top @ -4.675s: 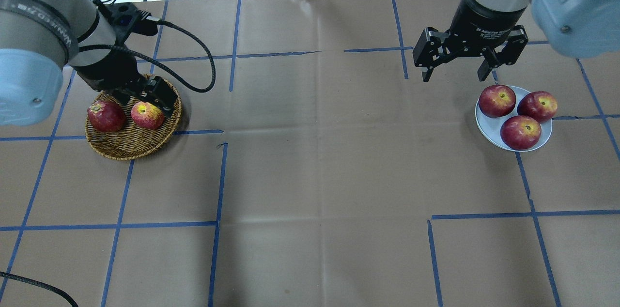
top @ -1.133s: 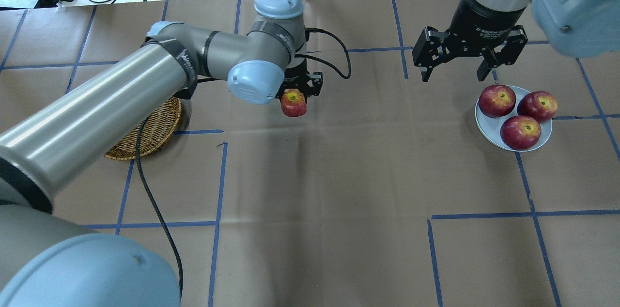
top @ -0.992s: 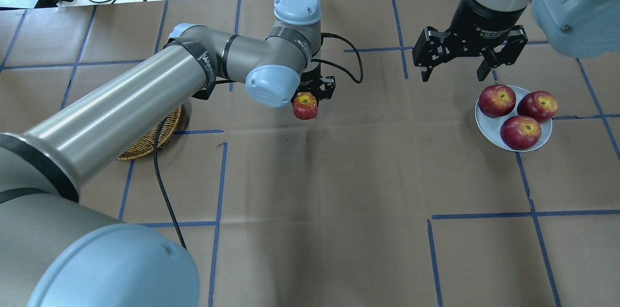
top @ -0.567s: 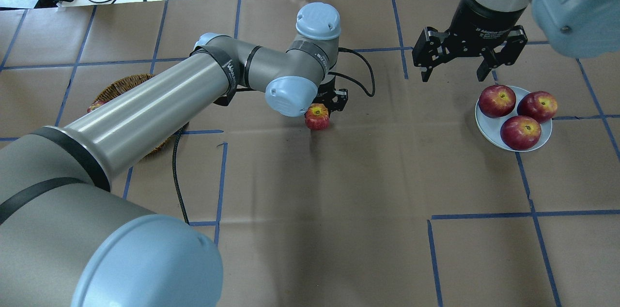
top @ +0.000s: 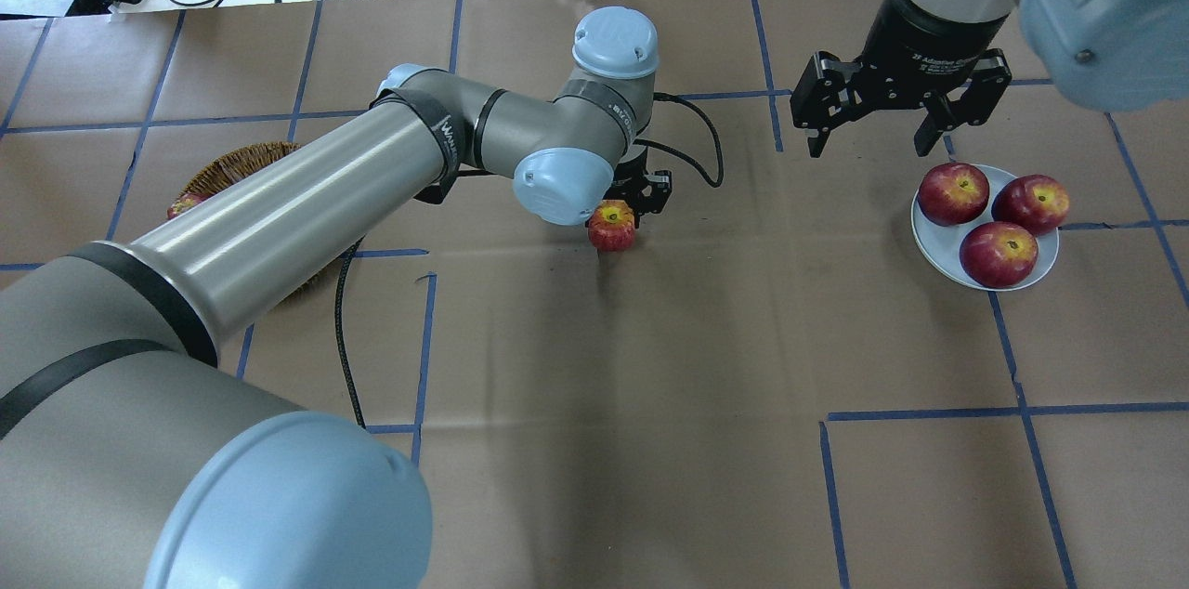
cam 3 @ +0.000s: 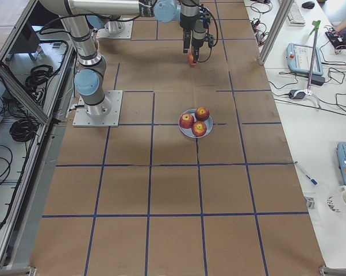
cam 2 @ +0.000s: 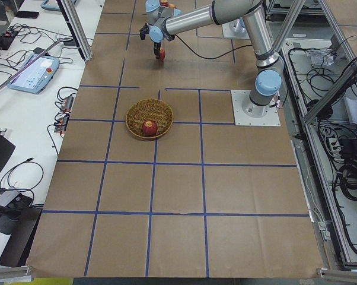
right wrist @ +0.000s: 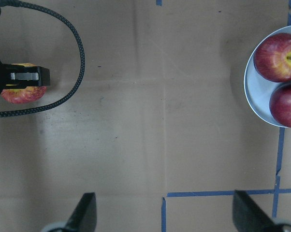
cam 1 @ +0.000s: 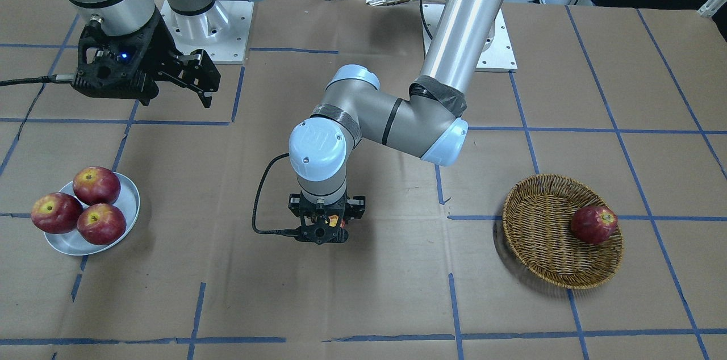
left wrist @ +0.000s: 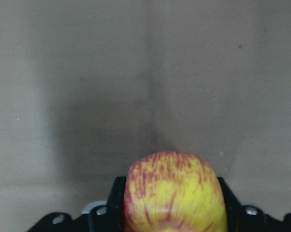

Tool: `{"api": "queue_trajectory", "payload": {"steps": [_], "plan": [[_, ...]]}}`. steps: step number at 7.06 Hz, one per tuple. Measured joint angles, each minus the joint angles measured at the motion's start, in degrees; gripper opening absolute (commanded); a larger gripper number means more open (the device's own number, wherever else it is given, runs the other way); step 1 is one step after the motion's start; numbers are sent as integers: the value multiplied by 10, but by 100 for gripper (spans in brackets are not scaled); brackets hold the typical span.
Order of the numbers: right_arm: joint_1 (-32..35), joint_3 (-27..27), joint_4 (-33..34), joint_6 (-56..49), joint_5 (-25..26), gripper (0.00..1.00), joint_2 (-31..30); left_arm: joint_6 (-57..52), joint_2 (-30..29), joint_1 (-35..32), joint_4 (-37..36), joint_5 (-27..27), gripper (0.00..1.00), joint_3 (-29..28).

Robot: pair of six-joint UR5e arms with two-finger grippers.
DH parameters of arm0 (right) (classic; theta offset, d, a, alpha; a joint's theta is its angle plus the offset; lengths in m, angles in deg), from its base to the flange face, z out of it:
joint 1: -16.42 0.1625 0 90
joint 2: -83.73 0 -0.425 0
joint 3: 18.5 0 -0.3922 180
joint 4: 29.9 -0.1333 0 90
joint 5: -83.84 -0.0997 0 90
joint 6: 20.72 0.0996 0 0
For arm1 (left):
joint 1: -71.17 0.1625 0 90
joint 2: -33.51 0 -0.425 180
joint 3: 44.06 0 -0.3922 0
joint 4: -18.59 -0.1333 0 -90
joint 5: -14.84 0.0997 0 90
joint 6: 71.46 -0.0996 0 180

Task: Transfer apple from basket to plate
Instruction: 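Carry the apple with the left gripper to the table center and lower it, then open the left gripper, releasing the apple on the table, and raise it, then move the left gripper back over the basket while the right gripper reaches toward the apple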

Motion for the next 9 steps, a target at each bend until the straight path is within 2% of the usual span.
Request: {"api": "queue_trajectory", "payload": {"steps": [2, 4, 7, 9], "plan": [[0, -1, 0, 0, 0, 100, 0, -5, 10, 2, 2, 0, 99, -10], [0, 0, 0, 0, 0, 100, 0, -42, 58, 21, 41, -2, 99, -27], [0, -1, 0, 0, 1, 100, 0, -173, 200, 100, 246, -5, 99, -68], [1, -1, 0, 1, 2, 100, -1, -240, 308, 149, 350, -5, 99, -63]]}}
